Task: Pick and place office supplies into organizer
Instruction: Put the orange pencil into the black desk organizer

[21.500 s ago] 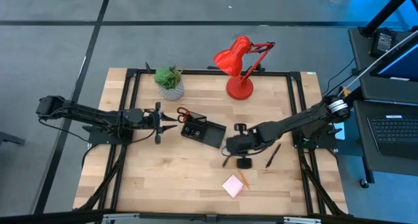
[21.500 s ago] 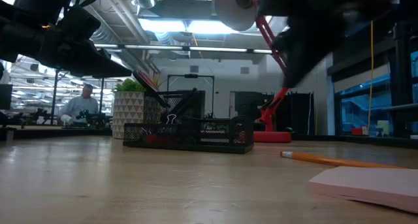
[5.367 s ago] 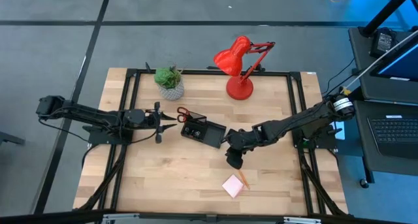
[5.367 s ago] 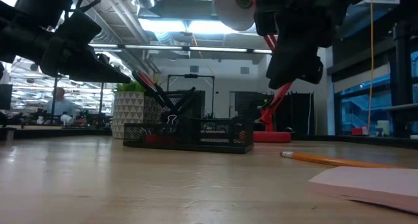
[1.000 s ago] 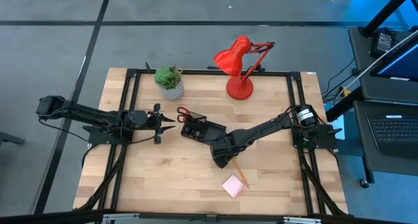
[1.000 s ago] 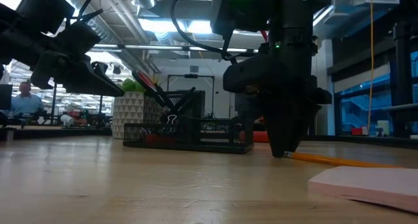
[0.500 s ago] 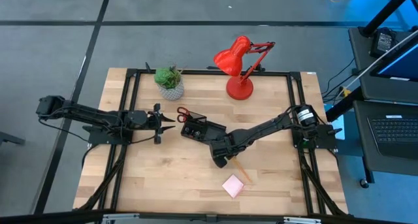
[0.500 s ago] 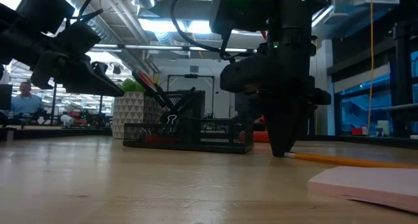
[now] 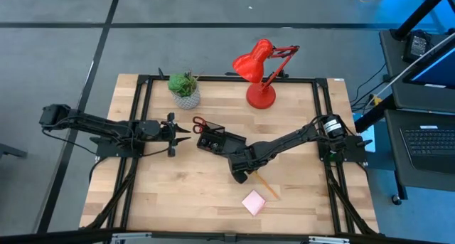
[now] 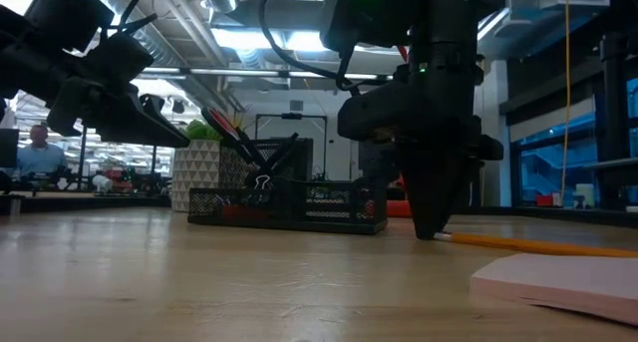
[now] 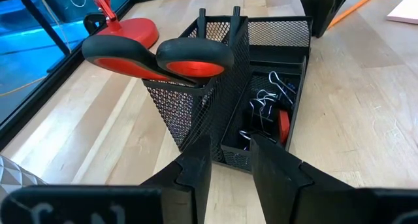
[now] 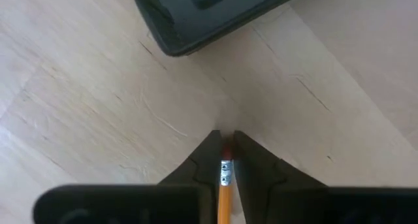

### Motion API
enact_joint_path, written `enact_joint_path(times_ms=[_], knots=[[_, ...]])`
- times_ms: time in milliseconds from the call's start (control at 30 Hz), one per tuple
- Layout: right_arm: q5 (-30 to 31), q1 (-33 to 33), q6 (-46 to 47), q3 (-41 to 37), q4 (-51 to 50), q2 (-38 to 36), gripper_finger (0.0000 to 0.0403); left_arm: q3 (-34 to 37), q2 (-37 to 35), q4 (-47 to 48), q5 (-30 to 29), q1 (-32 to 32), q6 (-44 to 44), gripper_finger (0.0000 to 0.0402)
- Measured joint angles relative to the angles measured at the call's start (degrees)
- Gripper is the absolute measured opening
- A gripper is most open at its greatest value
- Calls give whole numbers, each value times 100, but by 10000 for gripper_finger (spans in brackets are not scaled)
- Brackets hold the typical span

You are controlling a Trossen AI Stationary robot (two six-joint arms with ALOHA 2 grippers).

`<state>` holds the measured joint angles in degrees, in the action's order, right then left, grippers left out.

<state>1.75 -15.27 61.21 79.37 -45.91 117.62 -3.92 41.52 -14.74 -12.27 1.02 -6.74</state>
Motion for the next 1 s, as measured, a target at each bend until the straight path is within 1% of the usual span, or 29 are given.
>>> enact_joint_path(times_ms=[100, 400, 600, 1000], knots=[[-17, 0, -28, 2, 0, 2, 51, 0, 0, 0, -1, 1, 2, 100], [-56, -4, -157, 9, 28, 2, 96, 0, 0, 0, -2, 0, 9, 100], [-209, -15, -181, 9, 1, 2, 99, 0, 0, 0, -2, 2, 2, 100], [-296, -37, -173, 9, -110, 2, 99, 0, 0, 0, 0, 2, 7, 100]])
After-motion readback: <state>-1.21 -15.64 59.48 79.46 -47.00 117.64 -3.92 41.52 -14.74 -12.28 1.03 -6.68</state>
